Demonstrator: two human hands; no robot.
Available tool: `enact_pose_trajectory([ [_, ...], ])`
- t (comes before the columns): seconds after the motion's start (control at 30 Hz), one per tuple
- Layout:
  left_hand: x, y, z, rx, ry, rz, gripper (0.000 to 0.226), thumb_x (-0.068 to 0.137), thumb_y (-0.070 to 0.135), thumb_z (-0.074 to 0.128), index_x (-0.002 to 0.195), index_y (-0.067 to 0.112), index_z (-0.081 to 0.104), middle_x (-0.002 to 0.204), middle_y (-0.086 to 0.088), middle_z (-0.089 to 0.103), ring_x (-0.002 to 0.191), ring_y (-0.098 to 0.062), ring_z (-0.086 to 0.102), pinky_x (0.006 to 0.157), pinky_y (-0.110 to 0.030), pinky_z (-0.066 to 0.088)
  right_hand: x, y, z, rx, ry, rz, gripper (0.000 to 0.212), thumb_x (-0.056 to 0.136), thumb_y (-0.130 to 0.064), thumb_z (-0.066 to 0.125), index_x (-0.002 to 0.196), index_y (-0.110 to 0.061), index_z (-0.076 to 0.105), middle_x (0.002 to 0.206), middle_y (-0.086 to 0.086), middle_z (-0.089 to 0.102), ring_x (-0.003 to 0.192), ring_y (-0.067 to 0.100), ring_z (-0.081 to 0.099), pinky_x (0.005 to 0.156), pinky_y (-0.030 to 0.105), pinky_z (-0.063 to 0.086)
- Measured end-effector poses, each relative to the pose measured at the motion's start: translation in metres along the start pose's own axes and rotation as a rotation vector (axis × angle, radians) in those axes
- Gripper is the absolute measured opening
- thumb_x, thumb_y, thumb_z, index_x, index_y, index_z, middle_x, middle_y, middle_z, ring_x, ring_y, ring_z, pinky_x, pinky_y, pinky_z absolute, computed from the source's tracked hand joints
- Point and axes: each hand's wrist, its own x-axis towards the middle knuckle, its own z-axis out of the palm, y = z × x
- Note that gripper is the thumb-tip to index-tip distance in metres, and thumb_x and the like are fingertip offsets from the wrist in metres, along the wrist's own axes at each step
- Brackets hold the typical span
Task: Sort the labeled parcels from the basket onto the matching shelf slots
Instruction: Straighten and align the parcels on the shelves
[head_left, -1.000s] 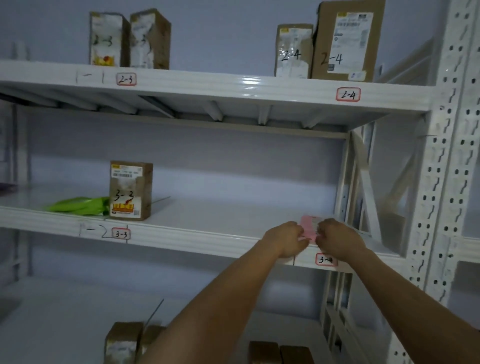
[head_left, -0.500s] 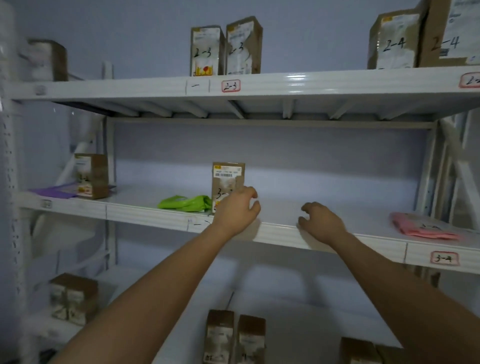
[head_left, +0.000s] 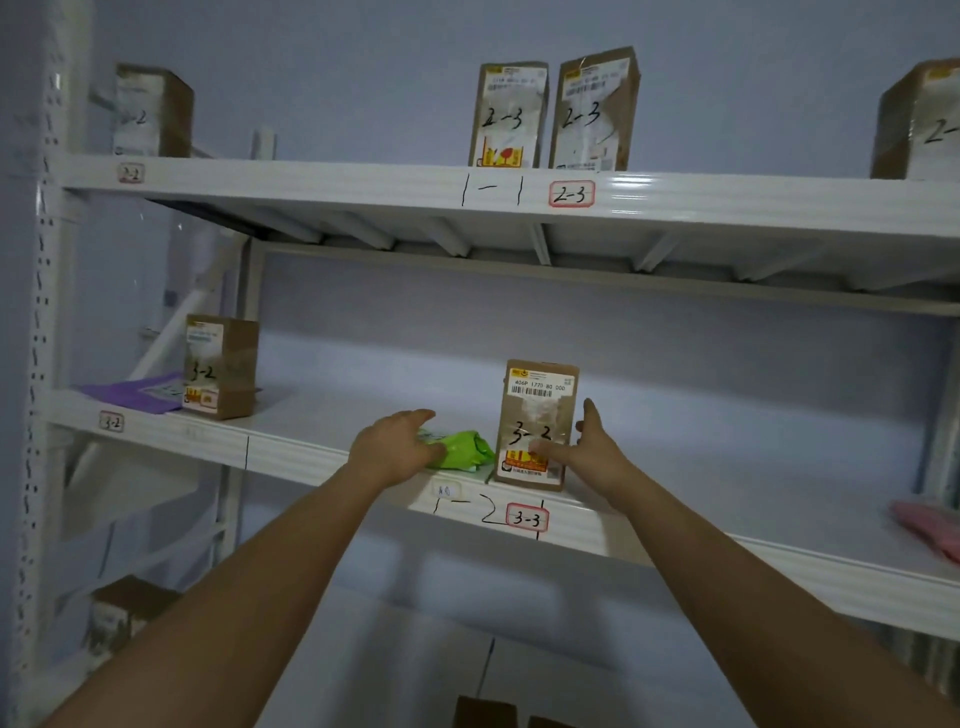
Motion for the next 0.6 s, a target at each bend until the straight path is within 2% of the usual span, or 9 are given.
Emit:
enact_pose_trajectory([
  [0.03,0.006,0.0,0.003,-0.011,-0.043,-0.02,0.059,0.087,0.047,0.057,0.141,0.029,0.042,0.146,-0.004,0.044,0.132,-0.025,0.042,0.103,-0.033,0.035,0.007,0.003,0.002,0.067,-0.05,0.011,0.096,0.082,-0.005,0.07,0.15,-0.017,0.003,0.139,0.001,0.041,0.116,0.025,0.054,0.072,0.018,0.056],
  [0.1,0.017,0.002,0.009,0.037,-0.106,-0.018,0.053,0.087,0.05,0.055,0.136,0.03,0.049,0.14,-0.004,0.051,0.127,-0.025,0.047,0.1,-0.033,0.039,0.022,0.014,0.008,0.067,-0.097,-0.001,0.088,0.075,-0.004,0.076,0.142,-0.019,0.021,0.133,0.008,0.053,0.106,0.025,0.062,0.086,0.04,0.056],
  [0.17,0.024,0.006,0.011,0.102,-0.135,0.002,0.048,0.088,0.051,0.053,0.131,0.03,0.055,0.131,-0.004,0.058,0.118,-0.025,0.053,0.095,-0.034,0.044,0.032,0.023,0.011,0.001,-0.081,-0.027,0.085,0.067,-0.015,0.083,0.135,-0.018,0.032,0.123,0.006,0.061,0.106,0.024,0.063,0.097,0.048,0.049],
  [0.23,0.03,0.009,0.01,0.138,-0.162,0.02,0.047,0.088,0.05,0.053,0.13,0.028,0.057,0.126,-0.005,0.062,0.114,-0.025,0.055,0.093,-0.034,0.046,0.038,0.028,0.011,-0.022,-0.079,-0.025,0.087,0.063,-0.023,0.085,0.133,-0.017,0.035,0.122,0.003,0.061,0.108,0.023,0.062,0.1,0.047,0.047],
  [0.33,0.041,0.009,0.014,0.18,-0.183,0.032,0.049,0.088,0.051,0.053,0.13,0.026,0.056,0.128,-0.007,0.06,0.116,-0.026,0.054,0.094,-0.035,0.046,0.047,0.034,0.012,-0.06,-0.06,-0.046,0.086,0.067,-0.025,0.084,0.135,-0.015,0.033,0.125,0.003,0.059,0.111,0.023,0.06,0.101,0.047,0.046],
  [0.53,0.059,0.007,0.033,0.201,-0.133,0.039,0.052,0.089,0.052,0.052,0.135,0.027,0.051,0.134,-0.006,0.056,0.12,-0.026,0.052,0.095,-0.034,0.043,0.059,0.038,0.015,-0.096,-0.006,-0.055,0.077,0.077,-0.021,0.077,0.137,-0.012,0.03,0.126,0.003,0.056,0.113,0.022,0.056,0.1,0.037,0.045],
  [0.6,0.063,0.006,0.036,0.2,-0.115,0.047,0.052,0.089,0.052,0.052,0.135,0.028,0.051,0.133,-0.006,0.056,0.12,-0.026,0.052,0.095,-0.034,0.043,0.062,0.038,0.015,-0.103,-0.024,-0.054,0.079,0.073,-0.031,0.08,0.135,-0.013,0.034,0.124,-0.001,0.057,0.111,0.02,0.058,0.101,0.038,0.046],
])
